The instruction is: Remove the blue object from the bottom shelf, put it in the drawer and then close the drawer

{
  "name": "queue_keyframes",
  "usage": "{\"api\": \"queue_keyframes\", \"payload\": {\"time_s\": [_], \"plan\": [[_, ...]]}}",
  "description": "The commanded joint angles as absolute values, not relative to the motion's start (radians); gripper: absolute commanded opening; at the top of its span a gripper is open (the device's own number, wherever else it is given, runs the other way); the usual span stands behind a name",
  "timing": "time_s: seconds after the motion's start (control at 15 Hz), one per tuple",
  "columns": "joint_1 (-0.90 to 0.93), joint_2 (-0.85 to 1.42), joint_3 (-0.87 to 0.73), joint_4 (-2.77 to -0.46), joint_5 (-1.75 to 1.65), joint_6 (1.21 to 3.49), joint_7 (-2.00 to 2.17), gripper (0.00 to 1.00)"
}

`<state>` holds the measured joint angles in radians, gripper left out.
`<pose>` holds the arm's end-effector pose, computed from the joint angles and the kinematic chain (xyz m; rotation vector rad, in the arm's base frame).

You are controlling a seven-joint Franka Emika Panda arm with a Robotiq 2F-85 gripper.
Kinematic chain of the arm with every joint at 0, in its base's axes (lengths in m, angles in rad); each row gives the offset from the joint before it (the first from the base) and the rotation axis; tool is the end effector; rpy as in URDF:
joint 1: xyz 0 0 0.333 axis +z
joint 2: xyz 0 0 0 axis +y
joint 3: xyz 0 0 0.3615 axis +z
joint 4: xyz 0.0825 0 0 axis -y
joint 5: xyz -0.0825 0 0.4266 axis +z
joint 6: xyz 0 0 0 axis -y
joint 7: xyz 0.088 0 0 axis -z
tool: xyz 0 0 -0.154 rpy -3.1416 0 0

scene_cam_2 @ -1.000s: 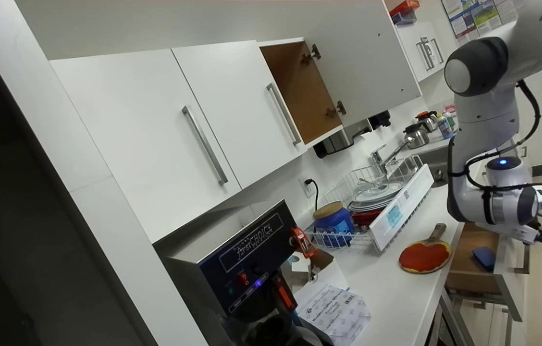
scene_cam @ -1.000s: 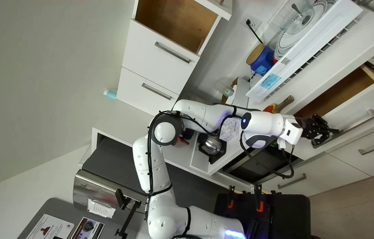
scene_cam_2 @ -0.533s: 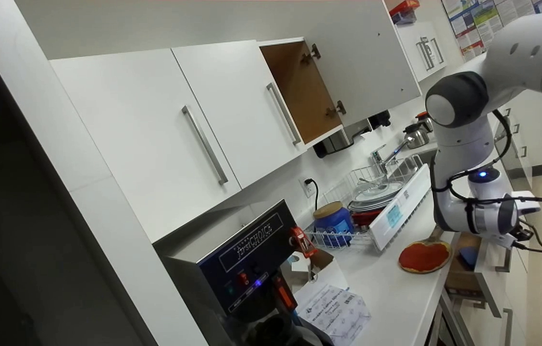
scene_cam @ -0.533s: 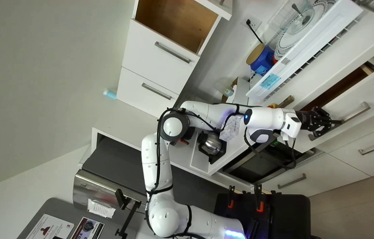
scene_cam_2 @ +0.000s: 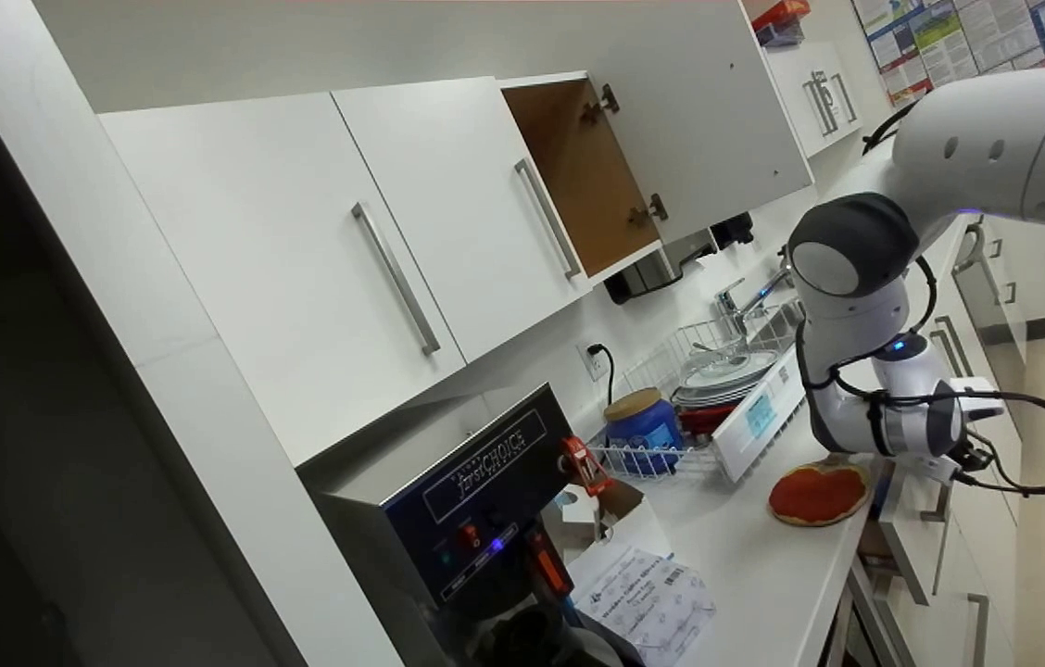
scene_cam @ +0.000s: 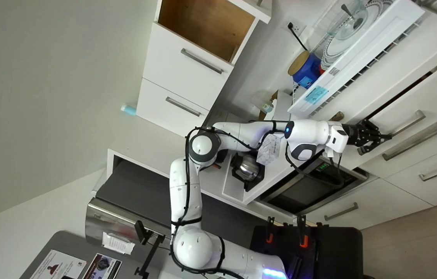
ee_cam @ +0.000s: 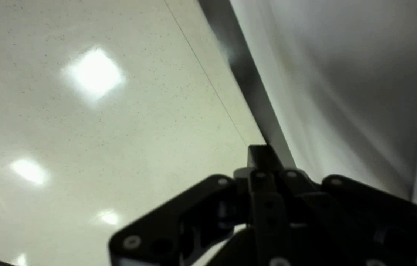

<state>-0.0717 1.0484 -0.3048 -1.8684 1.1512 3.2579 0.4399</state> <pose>0.5516 -0.3312 -0.0337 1.8503 -2.3136 0.6927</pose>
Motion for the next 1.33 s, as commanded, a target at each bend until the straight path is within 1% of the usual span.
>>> {"api": "queue_keyframes", "payload": {"time_s": [0.0,0.27,0.6,0.93,1.0,1.27], "plan": [[-0.225,0.920,-0.190,-1.886,1.121,3.146,0.314,0.00],[-0.473,0.838,0.012,-1.891,1.138,3.107,0.056,0.00],[-0.669,0.775,0.118,-1.940,1.144,2.950,-0.162,0.00],[-0.780,0.778,0.119,-1.952,1.136,2.737,-0.238,0.00],[-0.757,0.788,0.071,-1.937,1.170,2.660,-0.248,0.00],[-0.758,0.817,-0.011,-1.907,1.176,2.418,-0.217,0.00]]}}
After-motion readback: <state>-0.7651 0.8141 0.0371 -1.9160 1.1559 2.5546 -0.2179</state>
